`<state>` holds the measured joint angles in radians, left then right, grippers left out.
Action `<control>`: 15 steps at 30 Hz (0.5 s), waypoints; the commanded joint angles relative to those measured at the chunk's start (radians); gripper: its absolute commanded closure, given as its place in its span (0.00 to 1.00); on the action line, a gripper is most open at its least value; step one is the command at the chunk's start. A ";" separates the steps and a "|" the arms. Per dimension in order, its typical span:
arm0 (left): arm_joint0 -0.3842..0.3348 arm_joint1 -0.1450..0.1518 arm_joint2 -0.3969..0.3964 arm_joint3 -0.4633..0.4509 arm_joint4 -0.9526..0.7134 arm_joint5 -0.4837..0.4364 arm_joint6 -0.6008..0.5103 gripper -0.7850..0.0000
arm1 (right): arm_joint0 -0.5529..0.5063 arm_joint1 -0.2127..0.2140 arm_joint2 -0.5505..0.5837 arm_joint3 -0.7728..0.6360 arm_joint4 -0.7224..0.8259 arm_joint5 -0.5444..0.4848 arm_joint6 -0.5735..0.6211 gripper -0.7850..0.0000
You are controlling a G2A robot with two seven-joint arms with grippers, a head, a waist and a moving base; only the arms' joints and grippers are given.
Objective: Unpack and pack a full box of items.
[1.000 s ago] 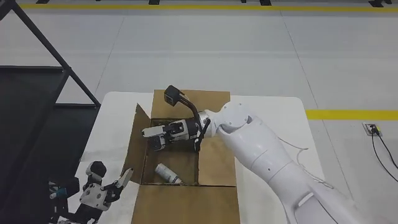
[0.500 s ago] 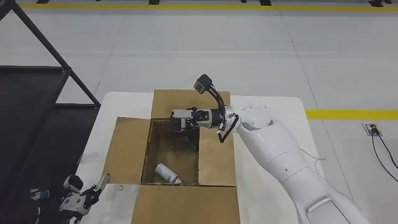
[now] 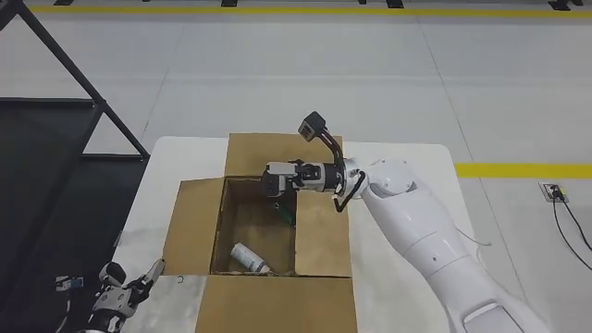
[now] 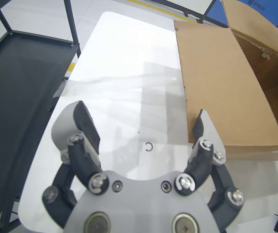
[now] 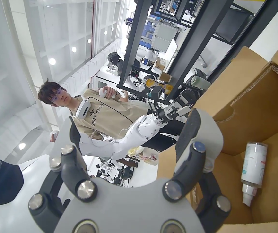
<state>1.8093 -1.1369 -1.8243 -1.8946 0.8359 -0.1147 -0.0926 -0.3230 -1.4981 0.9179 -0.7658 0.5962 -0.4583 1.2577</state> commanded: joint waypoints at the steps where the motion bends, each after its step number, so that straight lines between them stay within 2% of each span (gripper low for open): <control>1: -0.002 -0.001 -0.002 0.000 0.003 0.000 -0.002 0.00 | -0.005 0.002 0.005 -0.005 -0.004 0.005 0.002 0.00; 7: 0.024 -0.007 -0.042 -0.047 -0.023 -0.010 0.099 0.00 | -0.018 0.011 0.024 -0.017 -0.019 0.018 0.005 0.00; 15: 0.097 -0.015 -0.171 -0.198 -0.114 -0.094 0.211 0.00 | -0.060 0.040 0.085 -0.058 -0.044 0.016 0.005 0.00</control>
<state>1.8989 -1.1511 -1.9751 -2.0746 0.7306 -0.2013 0.1013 -0.3770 -1.4621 0.9941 -0.8193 0.5546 -0.4437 1.2653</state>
